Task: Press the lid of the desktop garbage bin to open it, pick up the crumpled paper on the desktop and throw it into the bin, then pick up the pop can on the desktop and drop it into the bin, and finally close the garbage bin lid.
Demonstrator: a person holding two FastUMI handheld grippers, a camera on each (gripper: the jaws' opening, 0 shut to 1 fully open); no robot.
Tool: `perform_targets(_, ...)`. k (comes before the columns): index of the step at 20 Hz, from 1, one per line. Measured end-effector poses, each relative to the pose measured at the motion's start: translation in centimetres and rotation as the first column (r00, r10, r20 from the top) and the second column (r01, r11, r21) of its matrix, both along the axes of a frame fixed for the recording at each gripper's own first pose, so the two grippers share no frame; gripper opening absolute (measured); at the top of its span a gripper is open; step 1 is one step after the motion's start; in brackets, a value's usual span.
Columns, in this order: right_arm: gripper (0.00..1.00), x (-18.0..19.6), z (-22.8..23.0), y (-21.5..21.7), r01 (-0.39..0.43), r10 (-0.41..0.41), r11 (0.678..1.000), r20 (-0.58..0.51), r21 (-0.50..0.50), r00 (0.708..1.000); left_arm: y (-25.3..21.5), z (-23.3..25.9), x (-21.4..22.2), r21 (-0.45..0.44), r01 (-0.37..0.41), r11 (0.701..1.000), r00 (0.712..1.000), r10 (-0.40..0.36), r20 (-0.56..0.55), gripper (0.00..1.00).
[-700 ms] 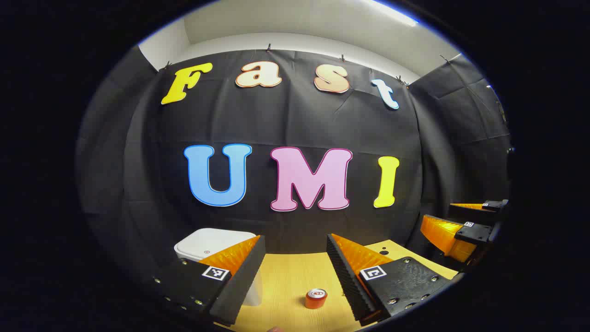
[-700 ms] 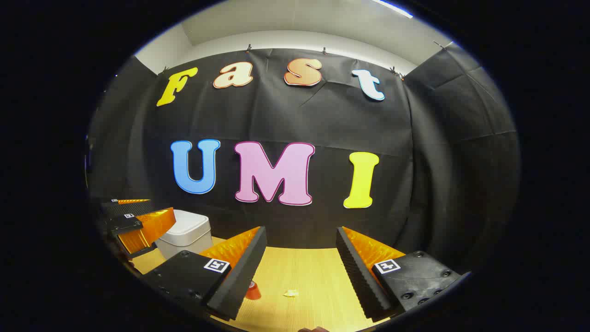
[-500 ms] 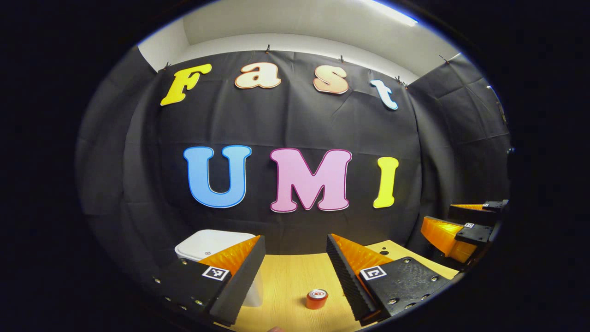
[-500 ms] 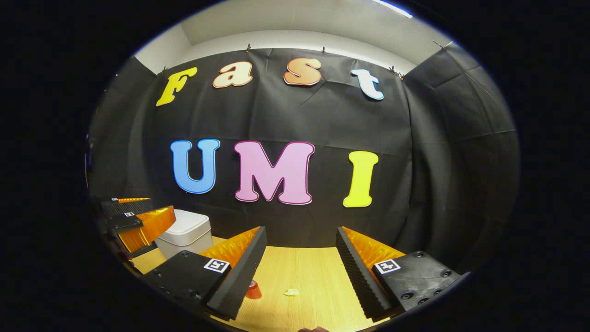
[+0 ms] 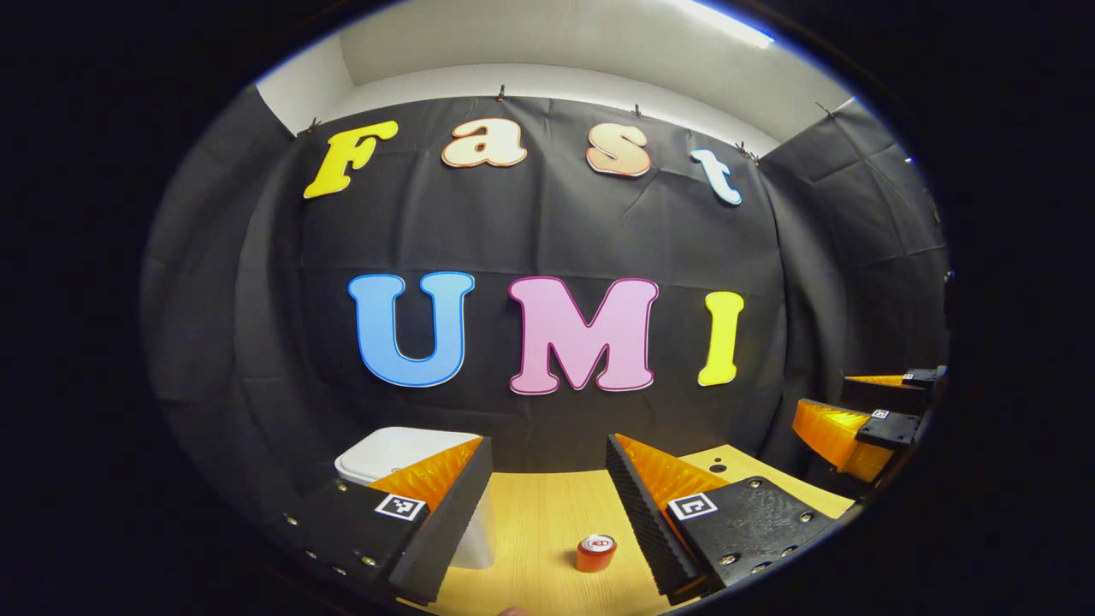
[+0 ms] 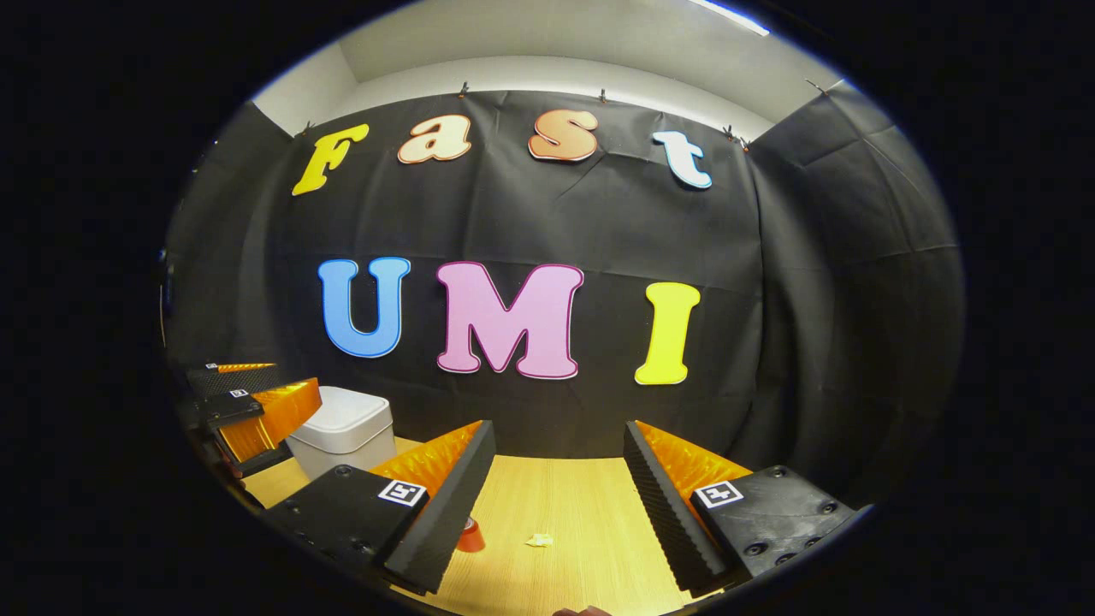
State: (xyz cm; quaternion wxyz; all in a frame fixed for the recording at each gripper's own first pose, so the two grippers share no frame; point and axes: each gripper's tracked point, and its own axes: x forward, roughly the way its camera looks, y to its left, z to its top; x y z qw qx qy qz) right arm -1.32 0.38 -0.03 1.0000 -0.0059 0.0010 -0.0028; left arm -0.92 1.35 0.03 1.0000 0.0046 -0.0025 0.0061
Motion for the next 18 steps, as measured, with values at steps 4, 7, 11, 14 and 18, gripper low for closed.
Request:
perform_targets(4,0.97,0.0,-0.4,0.5,-0.008,0.008,1.000,-0.012,0.005,1.000,0.4,-0.4,-0.2,0.002,-0.002,1.000,1.000,0.002,-0.010,0.88)
perform_targets(7,0.98,-0.1,-0.3,0.9,-0.019,0.019,1.000,-0.011,-0.006,1.000,0.6,-0.2,-0.2,0.009,-0.004,1.000,1.000,0.004,-0.010,0.88)
perform_targets(11,0.98,0.1,-0.3,1.3,-0.029,0.029,1.000,-0.011,-0.011,1.000,0.9,-0.5,-0.1,0.013,-0.001,1.000,1.000,0.001,-0.020,0.88)
perform_targets(14,0.97,0.7,-0.6,1.4,-0.038,0.038,0.999,-0.023,-0.016,0.999,1.5,-1.0,0.2,0.009,-0.005,1.000,0.999,0.006,-0.037,0.88)
perform_targets(18,0.98,0.8,-0.2,1.2,-0.030,0.030,0.999,-0.014,-0.023,0.999,2.3,-1.4,0.5,-0.011,0.020,1.000,0.998,-0.021,-0.064,0.88)
